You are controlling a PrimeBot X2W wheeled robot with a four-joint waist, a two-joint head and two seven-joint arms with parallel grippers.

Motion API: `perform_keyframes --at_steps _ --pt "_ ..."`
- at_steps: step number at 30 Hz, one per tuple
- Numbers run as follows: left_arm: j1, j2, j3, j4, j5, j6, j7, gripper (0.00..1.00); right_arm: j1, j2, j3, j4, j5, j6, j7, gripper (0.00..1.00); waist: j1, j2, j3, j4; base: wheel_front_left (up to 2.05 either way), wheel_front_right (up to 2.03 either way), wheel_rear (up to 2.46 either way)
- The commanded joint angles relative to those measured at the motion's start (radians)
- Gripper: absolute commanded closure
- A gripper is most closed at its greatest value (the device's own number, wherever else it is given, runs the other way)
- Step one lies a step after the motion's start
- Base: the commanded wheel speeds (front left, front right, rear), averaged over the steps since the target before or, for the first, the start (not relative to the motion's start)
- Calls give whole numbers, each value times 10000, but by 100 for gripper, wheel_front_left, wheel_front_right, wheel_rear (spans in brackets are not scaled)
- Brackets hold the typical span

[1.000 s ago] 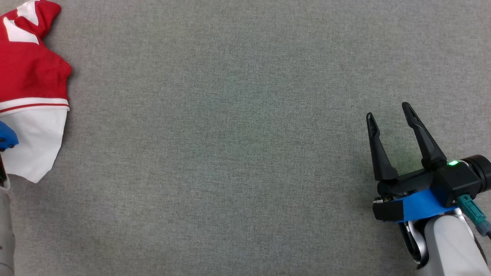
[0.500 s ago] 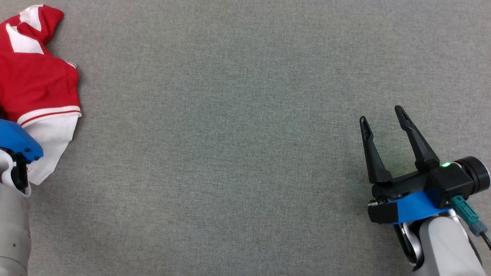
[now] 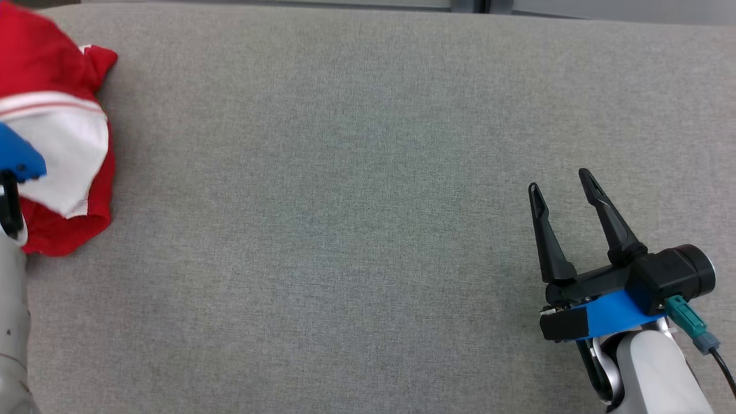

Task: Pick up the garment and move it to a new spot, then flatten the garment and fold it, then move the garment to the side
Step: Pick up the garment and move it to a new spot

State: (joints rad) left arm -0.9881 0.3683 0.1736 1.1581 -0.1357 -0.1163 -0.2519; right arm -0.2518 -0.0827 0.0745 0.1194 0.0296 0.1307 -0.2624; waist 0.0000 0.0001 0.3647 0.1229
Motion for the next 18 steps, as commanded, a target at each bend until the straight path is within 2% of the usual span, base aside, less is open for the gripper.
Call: perform_keyframes --at_steps 1,10,18 --pt "-229 -37 -151 -273 125 -68 -91 100 135 25 14 45 50 1 -38 0 0 -1 -172 -111 0 0 0" --pt "-666 -334 -1183 -3392 317 -164 -142 100 391 272 61 165 384 1 -38 0 0 -1 -979 -850 0 0 0" --pt "-939 -535 -2976 -5886 -509 -139 236 100 366 320 234 90 1020 1 -37 0 0 -1 -1194 -2221 0 0 0"
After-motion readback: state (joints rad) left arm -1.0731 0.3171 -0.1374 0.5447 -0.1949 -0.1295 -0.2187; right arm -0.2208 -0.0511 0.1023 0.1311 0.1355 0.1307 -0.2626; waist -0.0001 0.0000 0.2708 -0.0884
